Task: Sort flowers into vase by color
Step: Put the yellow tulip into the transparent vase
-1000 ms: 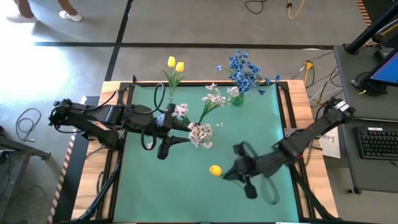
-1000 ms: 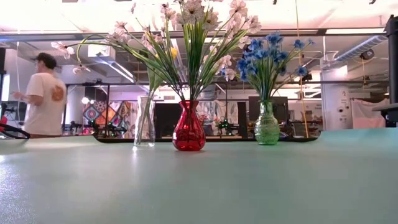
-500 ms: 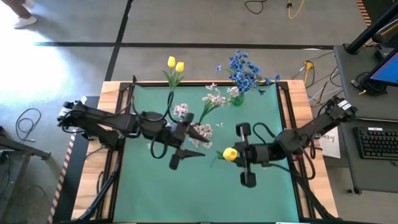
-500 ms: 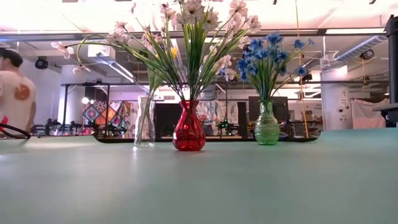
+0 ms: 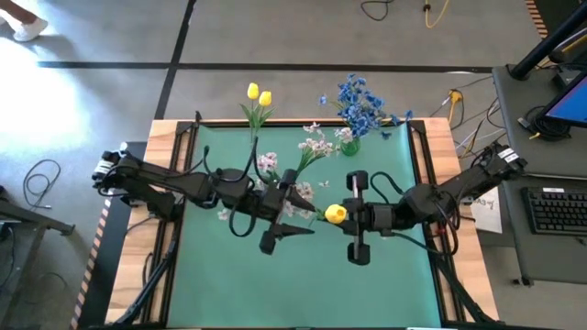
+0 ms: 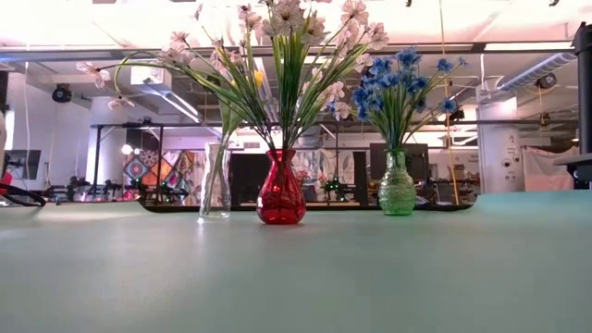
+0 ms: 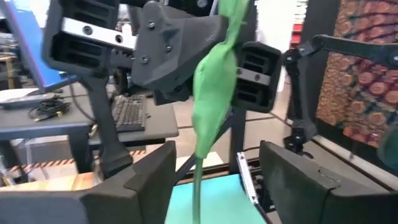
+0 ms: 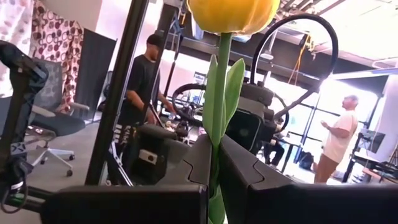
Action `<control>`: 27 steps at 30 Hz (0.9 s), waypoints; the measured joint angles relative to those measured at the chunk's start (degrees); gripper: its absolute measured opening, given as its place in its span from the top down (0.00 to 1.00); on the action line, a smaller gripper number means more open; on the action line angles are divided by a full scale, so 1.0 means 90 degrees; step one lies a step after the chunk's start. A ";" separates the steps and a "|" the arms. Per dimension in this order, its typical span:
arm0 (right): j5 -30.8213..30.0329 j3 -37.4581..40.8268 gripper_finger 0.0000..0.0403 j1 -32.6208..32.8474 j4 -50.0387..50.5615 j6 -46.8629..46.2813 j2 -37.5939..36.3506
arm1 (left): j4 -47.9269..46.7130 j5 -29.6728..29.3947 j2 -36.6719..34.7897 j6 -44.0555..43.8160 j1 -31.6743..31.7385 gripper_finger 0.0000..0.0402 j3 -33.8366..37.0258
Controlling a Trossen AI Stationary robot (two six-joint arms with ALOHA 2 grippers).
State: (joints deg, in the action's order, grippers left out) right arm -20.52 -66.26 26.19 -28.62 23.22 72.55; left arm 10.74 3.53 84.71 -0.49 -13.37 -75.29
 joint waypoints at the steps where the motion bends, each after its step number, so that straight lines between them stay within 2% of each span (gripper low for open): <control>1: -0.0002 0.0000 0.97 -0.0012 0.0002 0.0000 0.0000 | -0.0002 -0.0095 0.0000 0.0000 0.0002 0.48 0.0000; 17: -0.0005 -0.0002 0.97 -0.0111 0.0005 -0.0026 -0.0002 | 0.0038 -0.0230 0.0002 0.0140 0.0051 0.96 0.0000; 24: -0.0005 -0.0010 0.97 -0.0109 0.0034 -0.0082 -0.0002 | 0.0039 -0.0230 0.0000 0.0218 0.0051 1.00 0.0000; 27: -0.0009 -0.0010 0.93 -0.0109 0.0036 -0.0178 -0.0012 | 0.0029 -0.0229 -0.0033 0.0261 0.0051 1.00 0.0000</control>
State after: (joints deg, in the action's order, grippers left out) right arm -20.59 -66.35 25.21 -28.29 21.62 72.44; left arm 11.00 1.47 84.41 1.85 -12.91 -75.29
